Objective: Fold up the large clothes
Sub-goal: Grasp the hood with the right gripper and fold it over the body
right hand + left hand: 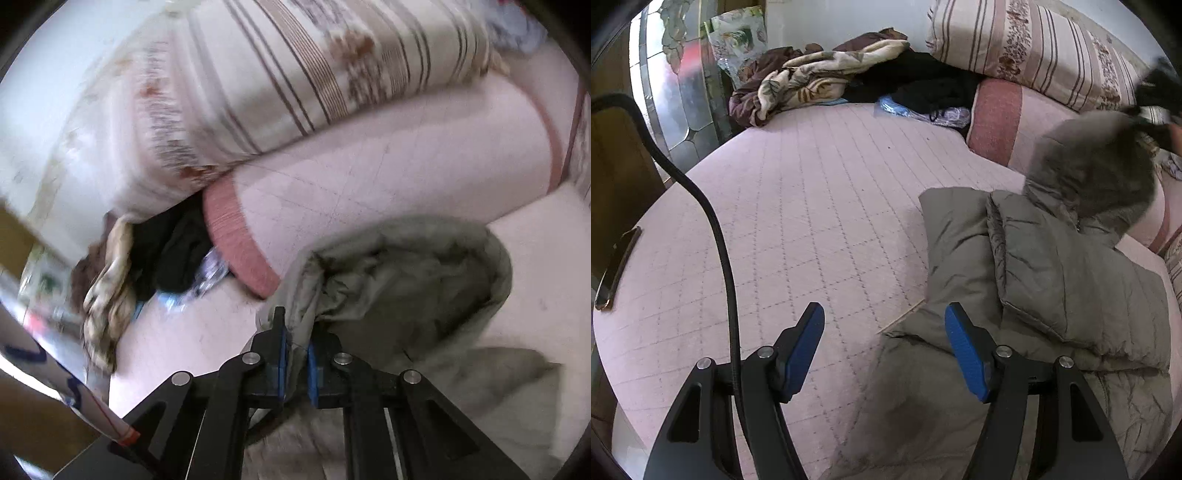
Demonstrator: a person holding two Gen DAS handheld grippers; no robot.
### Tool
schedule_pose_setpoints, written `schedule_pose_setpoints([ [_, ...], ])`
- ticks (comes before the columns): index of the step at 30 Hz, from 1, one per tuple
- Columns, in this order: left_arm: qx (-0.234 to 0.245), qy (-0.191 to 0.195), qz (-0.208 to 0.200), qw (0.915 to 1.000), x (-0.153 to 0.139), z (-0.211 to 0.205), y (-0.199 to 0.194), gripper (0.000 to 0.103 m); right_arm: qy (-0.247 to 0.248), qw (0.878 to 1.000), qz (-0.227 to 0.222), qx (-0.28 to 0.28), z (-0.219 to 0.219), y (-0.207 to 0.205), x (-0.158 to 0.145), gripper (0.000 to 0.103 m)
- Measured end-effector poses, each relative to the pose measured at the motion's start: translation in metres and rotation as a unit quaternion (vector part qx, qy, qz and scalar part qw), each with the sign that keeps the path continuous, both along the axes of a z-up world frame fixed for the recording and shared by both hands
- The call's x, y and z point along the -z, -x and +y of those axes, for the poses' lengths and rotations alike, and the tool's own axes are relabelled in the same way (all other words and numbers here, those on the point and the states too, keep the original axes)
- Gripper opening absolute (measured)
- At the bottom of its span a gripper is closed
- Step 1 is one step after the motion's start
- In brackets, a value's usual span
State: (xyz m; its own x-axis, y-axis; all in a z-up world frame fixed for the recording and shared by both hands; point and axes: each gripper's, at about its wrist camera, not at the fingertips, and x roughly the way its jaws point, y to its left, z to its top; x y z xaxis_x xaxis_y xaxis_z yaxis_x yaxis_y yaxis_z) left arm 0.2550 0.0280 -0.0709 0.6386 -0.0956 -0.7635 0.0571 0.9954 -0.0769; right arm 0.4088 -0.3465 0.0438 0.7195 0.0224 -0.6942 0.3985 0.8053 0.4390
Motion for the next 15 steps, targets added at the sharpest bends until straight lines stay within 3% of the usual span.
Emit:
schedule_pose_setpoints([
  [4,-0.017,0.002,-0.005,0.9998,-0.005,0.011,0.006,0.067,0.018,0.999,-0.012,-0.045,0.026,0.096,-0.021,0.009],
  [8,-0.034,0.019,-0.001,0.9992,-0.009,0.030,0.015,0.067,0.010,0.997,-0.009,-0.073,0.057,0.199,-0.005,0.009],
  [11,-0.045,0.028,-0.002,0.9986,-0.011,0.044,0.020,0.067,-0.011,0.997,0.018,-0.077,0.076,0.247,0.034,0.009],
  [15,-0.063,0.026,0.000,0.9977,-0.009,0.059,0.021,0.067,-0.038,0.993,0.096,-0.052,0.084,0.252,0.122,0.009],
])
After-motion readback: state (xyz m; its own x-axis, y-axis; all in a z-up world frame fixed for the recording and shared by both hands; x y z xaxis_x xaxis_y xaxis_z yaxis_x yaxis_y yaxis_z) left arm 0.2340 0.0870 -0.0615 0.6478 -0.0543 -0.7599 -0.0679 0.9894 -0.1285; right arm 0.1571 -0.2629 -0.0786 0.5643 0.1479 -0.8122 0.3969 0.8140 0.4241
